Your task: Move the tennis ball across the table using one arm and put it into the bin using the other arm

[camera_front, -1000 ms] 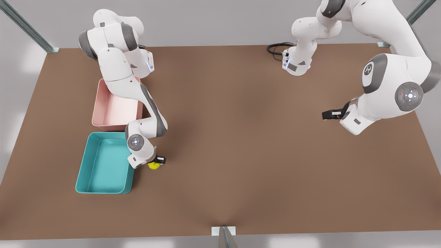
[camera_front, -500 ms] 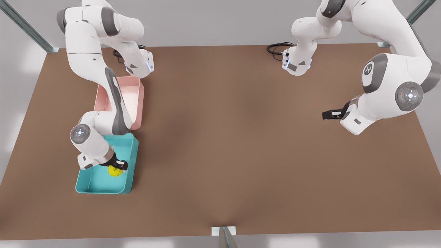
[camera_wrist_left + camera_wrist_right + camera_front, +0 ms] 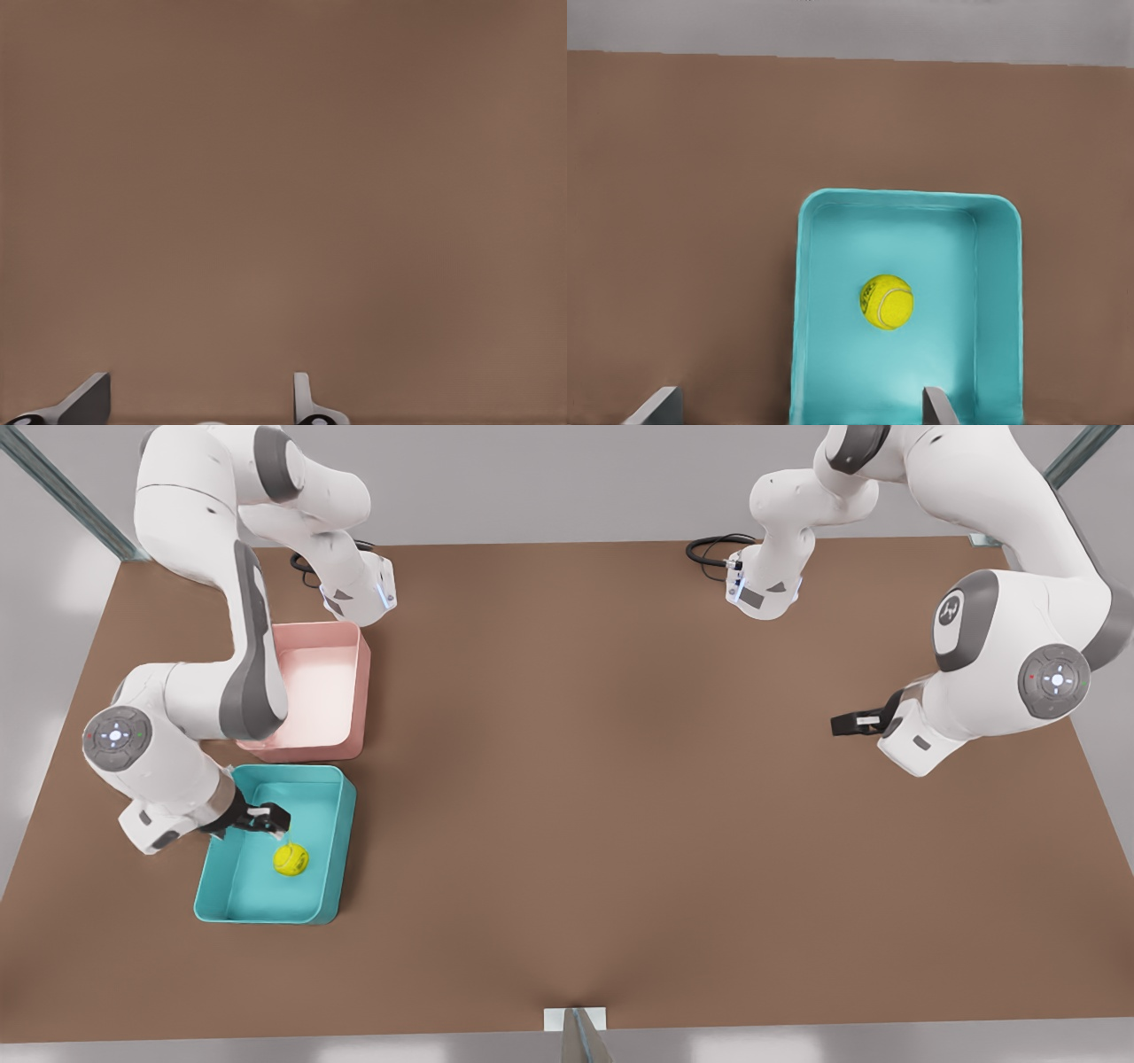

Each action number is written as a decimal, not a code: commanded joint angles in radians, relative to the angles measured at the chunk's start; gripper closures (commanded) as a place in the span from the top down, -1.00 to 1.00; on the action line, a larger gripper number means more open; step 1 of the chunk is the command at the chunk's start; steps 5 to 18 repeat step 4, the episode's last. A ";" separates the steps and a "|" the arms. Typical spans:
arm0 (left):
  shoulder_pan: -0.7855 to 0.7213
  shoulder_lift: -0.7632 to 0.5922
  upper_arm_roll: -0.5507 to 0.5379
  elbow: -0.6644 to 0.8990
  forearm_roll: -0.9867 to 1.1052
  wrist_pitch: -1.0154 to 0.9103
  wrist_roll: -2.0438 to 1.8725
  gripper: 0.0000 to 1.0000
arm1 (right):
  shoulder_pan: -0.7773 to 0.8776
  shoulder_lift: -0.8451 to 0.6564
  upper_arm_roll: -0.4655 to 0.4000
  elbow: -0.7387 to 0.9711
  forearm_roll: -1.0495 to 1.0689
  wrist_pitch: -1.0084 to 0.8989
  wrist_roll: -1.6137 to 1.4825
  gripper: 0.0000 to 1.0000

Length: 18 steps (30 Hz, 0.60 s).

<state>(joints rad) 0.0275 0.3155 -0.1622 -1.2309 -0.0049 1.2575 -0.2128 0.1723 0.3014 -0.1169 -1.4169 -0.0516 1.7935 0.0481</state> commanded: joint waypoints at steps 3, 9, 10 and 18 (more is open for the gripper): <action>0.000 -0.001 0.000 -0.001 -0.001 -0.003 -0.002 1.00 | -0.059 -0.197 0.031 -0.068 -0.060 -0.410 -0.050 1.00; 0.000 -0.001 0.000 -0.001 -0.001 -0.003 -0.002 1.00 | -0.060 -0.208 0.031 -0.074 -0.057 -0.410 -0.050 1.00; 0.000 -0.001 0.000 -0.001 -0.001 -0.003 -0.002 1.00 | -0.060 -0.208 0.031 -0.074 -0.057 -0.410 -0.050 1.00; 0.000 -0.001 0.000 -0.001 -0.001 -0.003 -0.002 1.00 | -0.060 -0.208 0.031 -0.074 -0.057 -0.410 -0.050 1.00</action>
